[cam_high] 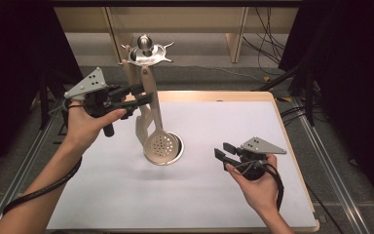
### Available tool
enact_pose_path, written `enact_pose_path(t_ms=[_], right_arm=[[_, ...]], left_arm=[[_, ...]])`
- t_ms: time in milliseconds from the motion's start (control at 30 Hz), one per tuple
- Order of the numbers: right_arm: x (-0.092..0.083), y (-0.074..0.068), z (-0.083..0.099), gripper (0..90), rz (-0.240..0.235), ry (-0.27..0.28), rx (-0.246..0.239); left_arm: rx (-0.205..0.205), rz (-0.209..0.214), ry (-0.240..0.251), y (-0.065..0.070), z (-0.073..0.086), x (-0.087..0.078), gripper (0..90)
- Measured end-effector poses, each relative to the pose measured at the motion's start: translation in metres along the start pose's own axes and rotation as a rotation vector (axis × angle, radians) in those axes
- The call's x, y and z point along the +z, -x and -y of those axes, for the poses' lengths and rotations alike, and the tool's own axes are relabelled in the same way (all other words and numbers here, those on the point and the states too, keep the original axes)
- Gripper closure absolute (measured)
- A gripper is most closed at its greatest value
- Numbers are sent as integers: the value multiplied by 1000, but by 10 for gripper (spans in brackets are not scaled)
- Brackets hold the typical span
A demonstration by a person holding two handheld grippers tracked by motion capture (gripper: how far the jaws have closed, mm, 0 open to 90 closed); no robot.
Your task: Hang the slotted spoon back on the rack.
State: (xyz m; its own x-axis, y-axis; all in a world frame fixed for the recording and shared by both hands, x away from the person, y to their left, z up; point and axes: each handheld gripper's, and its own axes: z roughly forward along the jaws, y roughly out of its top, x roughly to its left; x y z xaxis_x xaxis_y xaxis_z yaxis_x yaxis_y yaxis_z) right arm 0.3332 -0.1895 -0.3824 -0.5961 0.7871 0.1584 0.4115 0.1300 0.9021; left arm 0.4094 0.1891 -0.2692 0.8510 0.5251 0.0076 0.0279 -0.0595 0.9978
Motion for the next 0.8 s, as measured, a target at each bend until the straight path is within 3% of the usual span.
enact_pose_path(t_ms=[333, 433, 633, 733, 800], right_arm=[[0, -1, 2, 588, 4, -3, 25], [0, 2, 2, 586, 12, 0, -4], [-2, 4, 2, 584, 18, 2, -7], [-3, 3, 2, 583, 19, -8, 29], [-2, 5, 2, 582, 23, -2, 1]], left_arm=[[21, -81, 39, 12, 17, -21, 482], [26, -99, 45, 15, 22, -26, 478], [38, -149, 59, 20, 37, -38, 472], [28, -162, 57, 21, 47, -44, 469], [27, -172, 52, 21, 51, -48, 468]])
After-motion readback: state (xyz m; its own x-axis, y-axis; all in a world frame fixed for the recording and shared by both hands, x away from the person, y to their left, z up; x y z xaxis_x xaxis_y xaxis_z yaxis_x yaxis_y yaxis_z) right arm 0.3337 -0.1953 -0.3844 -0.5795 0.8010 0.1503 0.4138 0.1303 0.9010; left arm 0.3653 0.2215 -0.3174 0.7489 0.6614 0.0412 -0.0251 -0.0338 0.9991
